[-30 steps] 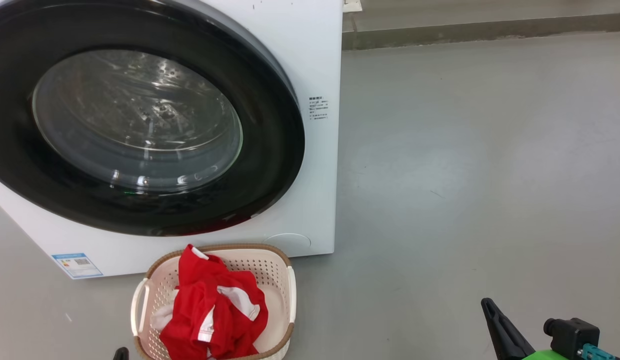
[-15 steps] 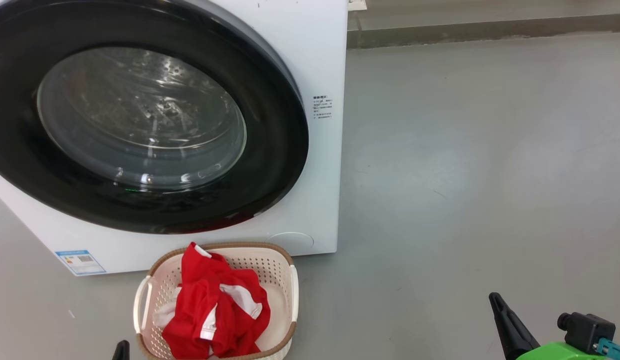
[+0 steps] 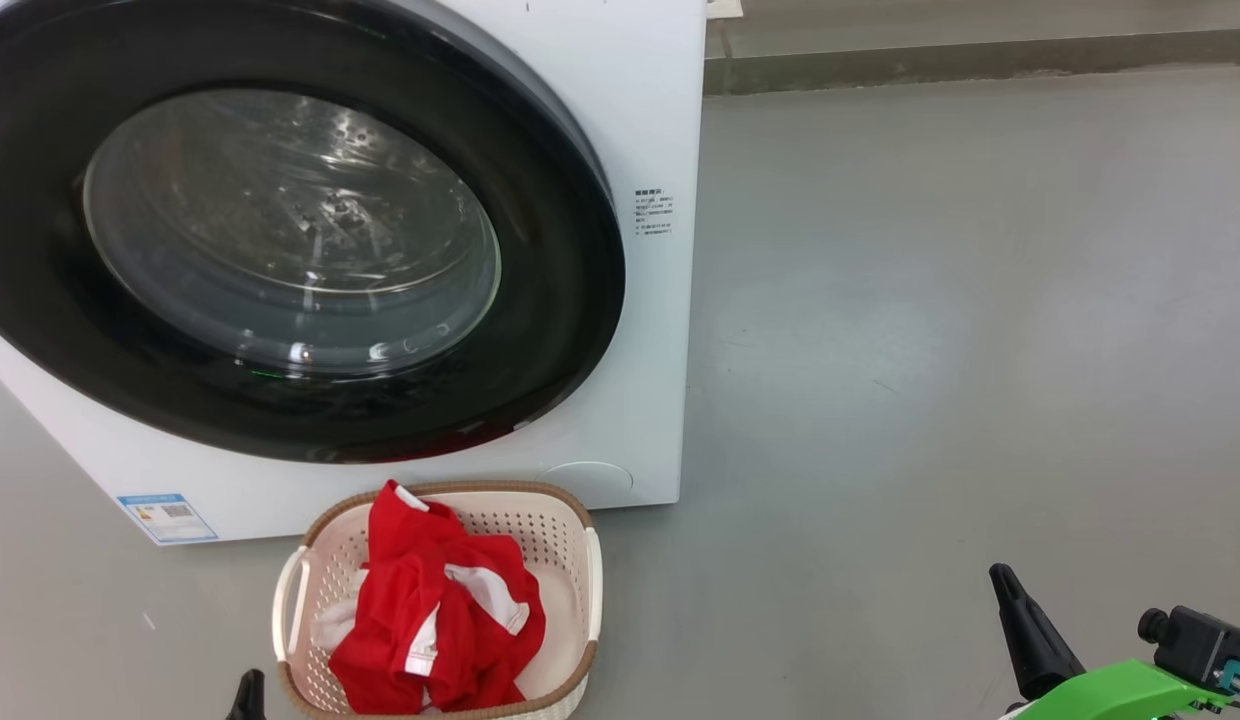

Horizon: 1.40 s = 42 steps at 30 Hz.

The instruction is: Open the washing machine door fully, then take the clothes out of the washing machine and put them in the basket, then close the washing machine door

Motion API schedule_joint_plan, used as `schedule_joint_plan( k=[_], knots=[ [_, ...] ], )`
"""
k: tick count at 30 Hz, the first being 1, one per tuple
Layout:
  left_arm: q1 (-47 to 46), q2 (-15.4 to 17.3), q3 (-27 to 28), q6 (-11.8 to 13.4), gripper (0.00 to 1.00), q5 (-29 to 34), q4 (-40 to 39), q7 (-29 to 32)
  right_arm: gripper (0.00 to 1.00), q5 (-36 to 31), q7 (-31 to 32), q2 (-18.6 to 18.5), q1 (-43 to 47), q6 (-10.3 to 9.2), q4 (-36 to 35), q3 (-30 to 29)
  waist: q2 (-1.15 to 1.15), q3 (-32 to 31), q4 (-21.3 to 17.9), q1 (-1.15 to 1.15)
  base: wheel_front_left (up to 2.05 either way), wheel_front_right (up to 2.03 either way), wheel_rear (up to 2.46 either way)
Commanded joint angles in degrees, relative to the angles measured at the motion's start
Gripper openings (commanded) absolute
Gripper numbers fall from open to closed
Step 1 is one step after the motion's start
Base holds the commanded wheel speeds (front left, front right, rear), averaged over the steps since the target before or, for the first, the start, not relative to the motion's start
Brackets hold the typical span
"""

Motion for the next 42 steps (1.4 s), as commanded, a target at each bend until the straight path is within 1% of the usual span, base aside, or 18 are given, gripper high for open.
schedule_joint_plan(
  k=[1,42],
  knots=[
    [-2.7,0.5,0.8,-0.1,0.00,-1.8,-1.2,0.5,0.00,1.9,0.3,-0.4,-2.6,-0.08,-1.7,-0.4,0.00,0.0,0.1,0.00,0.00,0.00,0.00],
    [-7.7,-0.1,0.6,-0.3,0.00,-25.6,-1.0,7.1,0.00,23.8,7.1,1.5,-5.4,-0.15,-4.1,-4.5,0.00,0.4,1.7,-0.01,0.00,0.00,0.00]
  ],
)
